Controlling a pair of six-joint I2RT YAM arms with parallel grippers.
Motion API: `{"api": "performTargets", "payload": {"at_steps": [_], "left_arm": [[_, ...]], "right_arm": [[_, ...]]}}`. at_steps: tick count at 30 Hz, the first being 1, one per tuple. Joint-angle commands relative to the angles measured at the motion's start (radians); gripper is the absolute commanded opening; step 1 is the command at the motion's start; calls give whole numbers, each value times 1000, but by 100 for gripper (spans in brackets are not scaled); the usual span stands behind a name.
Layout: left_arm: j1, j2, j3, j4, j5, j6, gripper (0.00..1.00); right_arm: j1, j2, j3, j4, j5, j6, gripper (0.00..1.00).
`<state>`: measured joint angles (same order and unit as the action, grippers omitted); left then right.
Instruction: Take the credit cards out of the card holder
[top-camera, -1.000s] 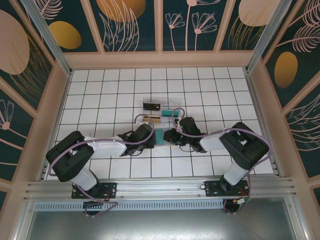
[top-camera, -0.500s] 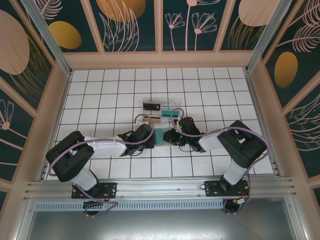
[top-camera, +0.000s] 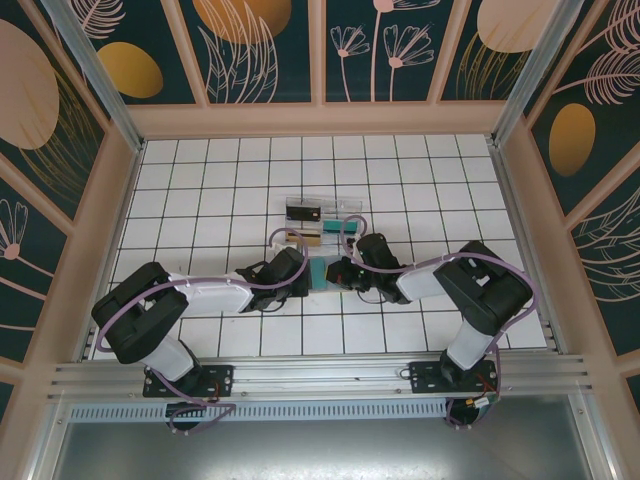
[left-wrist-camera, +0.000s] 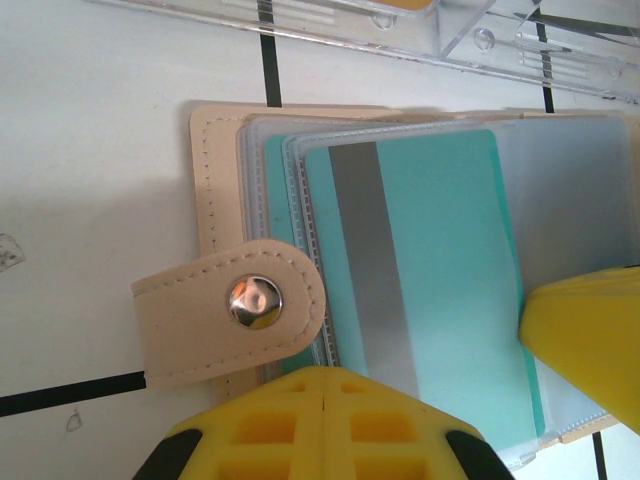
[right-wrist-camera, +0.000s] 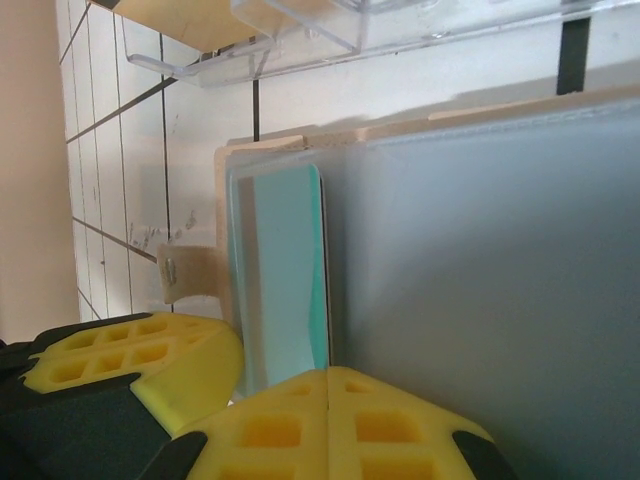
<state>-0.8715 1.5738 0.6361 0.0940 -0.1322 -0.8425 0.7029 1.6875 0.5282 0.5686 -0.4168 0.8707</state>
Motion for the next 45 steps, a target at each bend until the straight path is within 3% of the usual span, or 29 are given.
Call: {"api": "performTargets", "payload": {"at_steps": [1,25,26,29,38,45], "left_arm": [[-3,43,-18,-63,-4,-9,0],[-3,35,-15,-68,-8,-4,0],[-3,37,-14,-67,-7,-3,0],[-3,46,-10,-59,0,-3,0],[-3,40,-7,-66,0,-3,0],[-2,31,-13,-68,-4,-5,0]], "right_arm": [[-8,-41,-18,-16,23,-10,0],[-106,-193,-115,-63,-28,-73,0],[-104,-187,-110,-65,-31,-76,1],[-95,-162,-92,-57,-30,-79,18],[-64,-52,-18,-31,-31,-67,20],[-57,-121,-17,-115,20,-98,20]]}}
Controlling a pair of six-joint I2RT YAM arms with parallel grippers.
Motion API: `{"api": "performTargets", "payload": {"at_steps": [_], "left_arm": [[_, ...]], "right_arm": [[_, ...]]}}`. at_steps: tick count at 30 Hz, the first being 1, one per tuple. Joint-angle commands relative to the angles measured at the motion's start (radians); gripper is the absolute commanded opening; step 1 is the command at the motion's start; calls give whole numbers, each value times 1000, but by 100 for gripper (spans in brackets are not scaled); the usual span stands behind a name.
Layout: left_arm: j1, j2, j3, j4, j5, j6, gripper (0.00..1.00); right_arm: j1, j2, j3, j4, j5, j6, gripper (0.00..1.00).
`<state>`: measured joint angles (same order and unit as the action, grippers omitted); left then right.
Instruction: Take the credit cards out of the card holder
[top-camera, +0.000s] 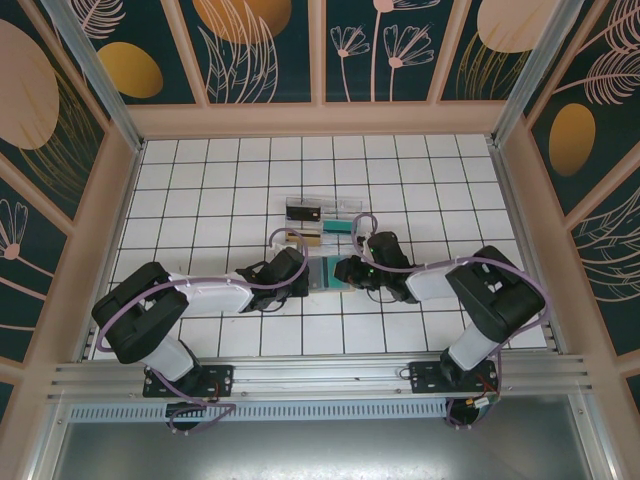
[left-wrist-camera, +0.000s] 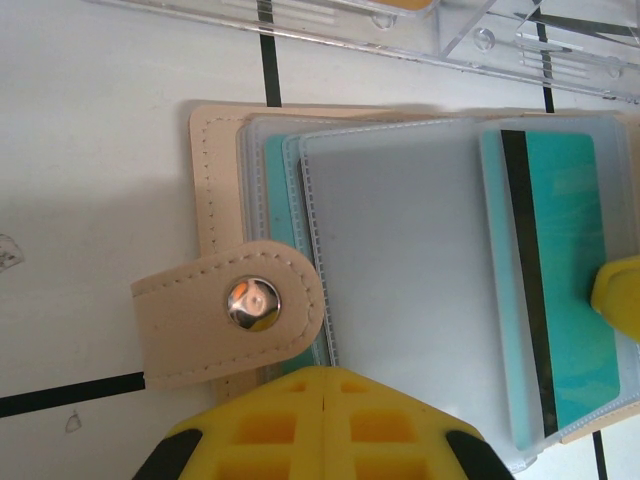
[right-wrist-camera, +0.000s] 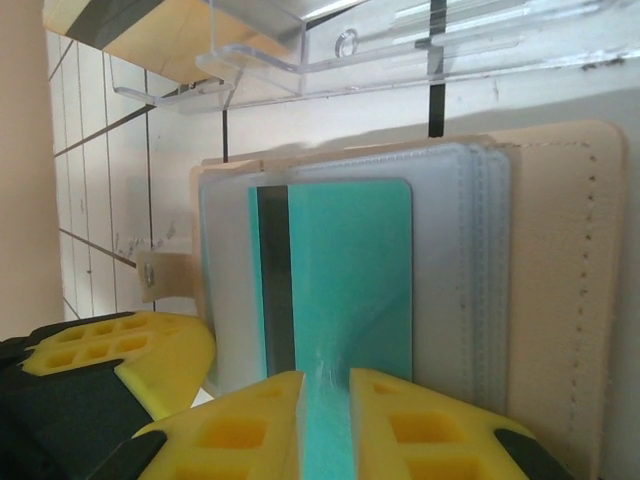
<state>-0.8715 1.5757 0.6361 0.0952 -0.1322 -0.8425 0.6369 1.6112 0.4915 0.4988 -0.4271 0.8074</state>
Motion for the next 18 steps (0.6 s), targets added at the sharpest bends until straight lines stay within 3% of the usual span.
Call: {"api": "performTargets", "payload": {"at_steps": [1,12,18], "left_arm": [[-3,23,-12,-71,-7,-4,0],[-9,-94,50,-145,-23,23,6],[-25,-49,113,-107,8,68,5]], "right_arm": [[9,-61,19,-63,38,-42,20],[6,-137,7,-157,109,-87,21],[6,-117,5,-141,113,-81,21]]}}
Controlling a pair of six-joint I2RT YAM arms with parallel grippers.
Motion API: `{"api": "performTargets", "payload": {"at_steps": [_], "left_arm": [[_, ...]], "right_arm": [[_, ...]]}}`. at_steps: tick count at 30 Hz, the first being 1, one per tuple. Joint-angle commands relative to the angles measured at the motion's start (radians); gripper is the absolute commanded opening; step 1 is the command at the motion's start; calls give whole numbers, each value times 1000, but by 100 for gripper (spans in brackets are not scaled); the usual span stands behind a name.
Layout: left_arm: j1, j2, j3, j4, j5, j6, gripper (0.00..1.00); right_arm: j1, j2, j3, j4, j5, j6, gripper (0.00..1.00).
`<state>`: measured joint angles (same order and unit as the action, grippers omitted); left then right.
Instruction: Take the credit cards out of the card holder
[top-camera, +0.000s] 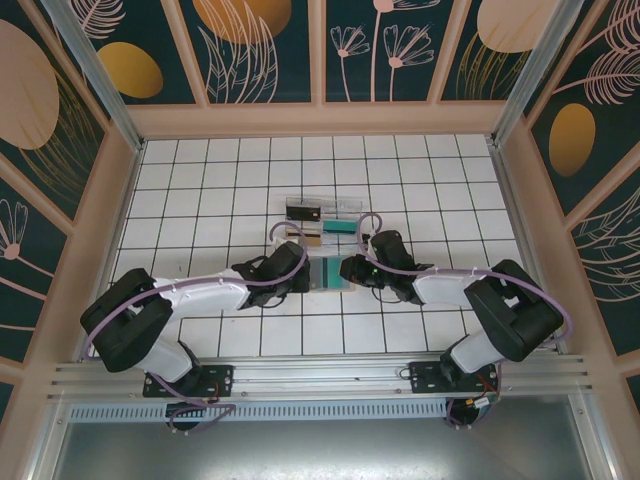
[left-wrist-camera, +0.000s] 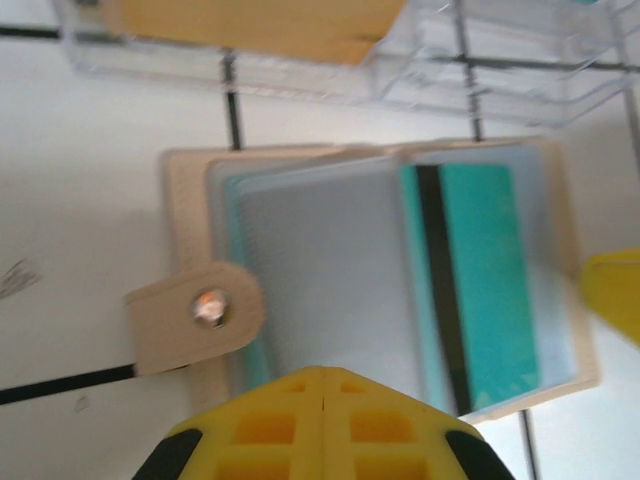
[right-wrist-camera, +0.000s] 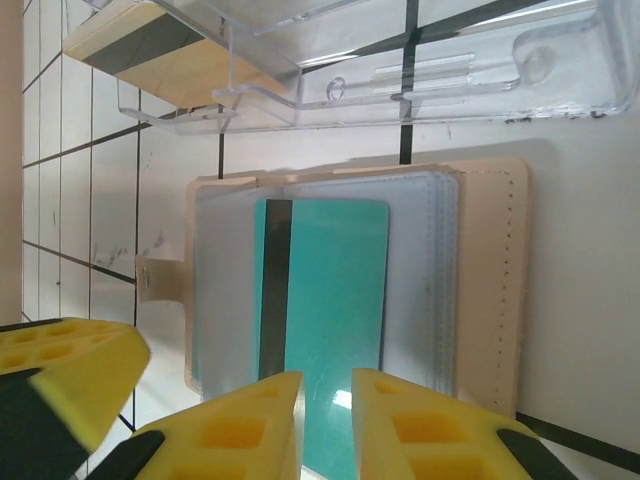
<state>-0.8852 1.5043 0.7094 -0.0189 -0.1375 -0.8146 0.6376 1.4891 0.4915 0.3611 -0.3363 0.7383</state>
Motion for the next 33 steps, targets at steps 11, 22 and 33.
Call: {"api": "performTargets", "payload": {"at_steps": [11,22,33], "left_arm": [[-21,170,130,27,39,66,0],[-21,237,100,28,36,40,0],[-27,250,89,31,38,29,0]], "right_arm": [[6,38,2,27,-5,4,21],[7,73,15,38,-24,4,22],[13,114,38,59,-51,12,22]]}}
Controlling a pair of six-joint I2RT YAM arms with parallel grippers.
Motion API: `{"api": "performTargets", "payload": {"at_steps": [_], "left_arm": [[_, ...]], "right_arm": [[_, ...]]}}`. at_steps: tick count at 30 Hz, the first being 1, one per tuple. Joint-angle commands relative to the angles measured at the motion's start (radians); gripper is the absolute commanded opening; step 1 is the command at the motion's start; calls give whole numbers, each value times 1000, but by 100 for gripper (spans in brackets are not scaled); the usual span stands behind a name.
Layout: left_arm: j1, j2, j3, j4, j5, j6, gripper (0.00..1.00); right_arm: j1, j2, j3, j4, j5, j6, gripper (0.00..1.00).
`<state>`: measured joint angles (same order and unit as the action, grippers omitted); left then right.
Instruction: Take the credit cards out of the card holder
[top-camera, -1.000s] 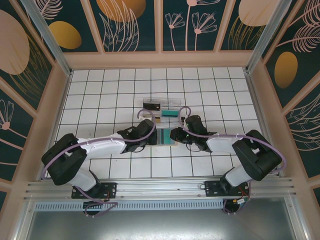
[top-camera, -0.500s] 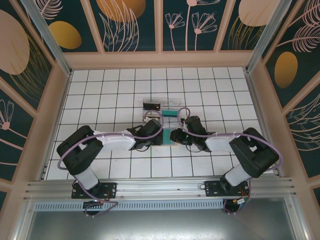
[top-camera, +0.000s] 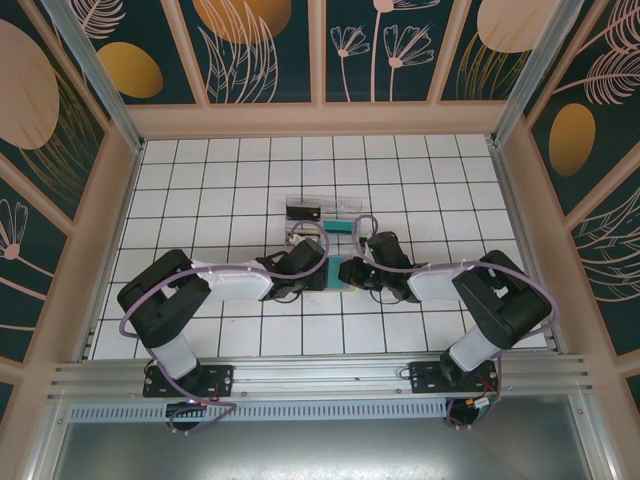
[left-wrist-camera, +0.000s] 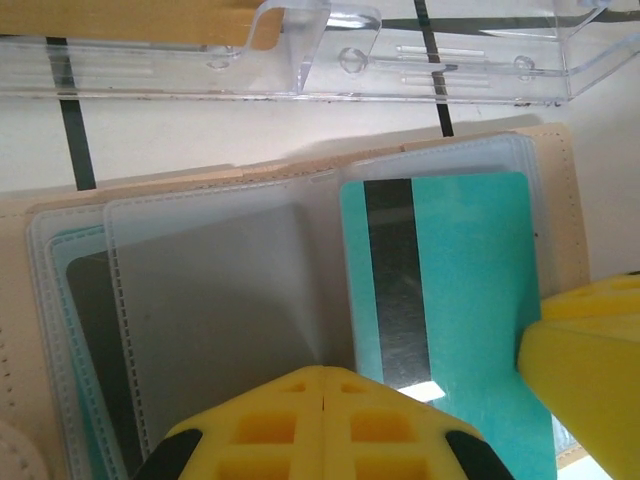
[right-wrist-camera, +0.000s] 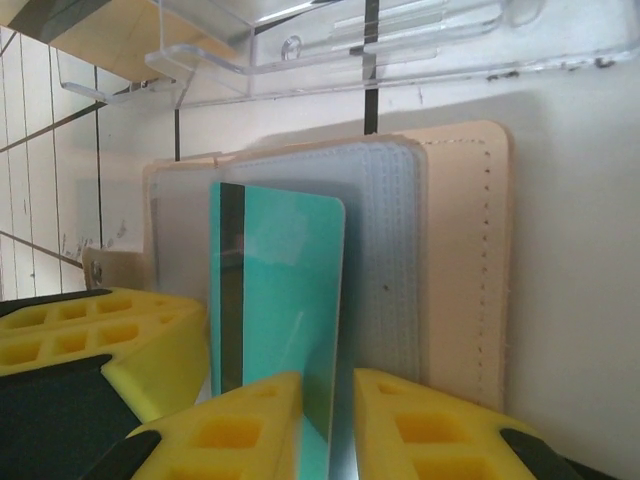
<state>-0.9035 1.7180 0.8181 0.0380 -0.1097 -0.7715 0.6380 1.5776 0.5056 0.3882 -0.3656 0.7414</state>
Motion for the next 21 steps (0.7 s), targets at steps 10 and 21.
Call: {"api": "performTargets", "payload": {"at_steps": [10,21], "left_arm": [[-11,28,-25,-27,3,-15,0],[-12,-64,-18,-51,-21,-25,2]], "right_arm": [[20,15,28,32,-9,15,12],[-2,-132,-31,-17,28,9,0]]}}
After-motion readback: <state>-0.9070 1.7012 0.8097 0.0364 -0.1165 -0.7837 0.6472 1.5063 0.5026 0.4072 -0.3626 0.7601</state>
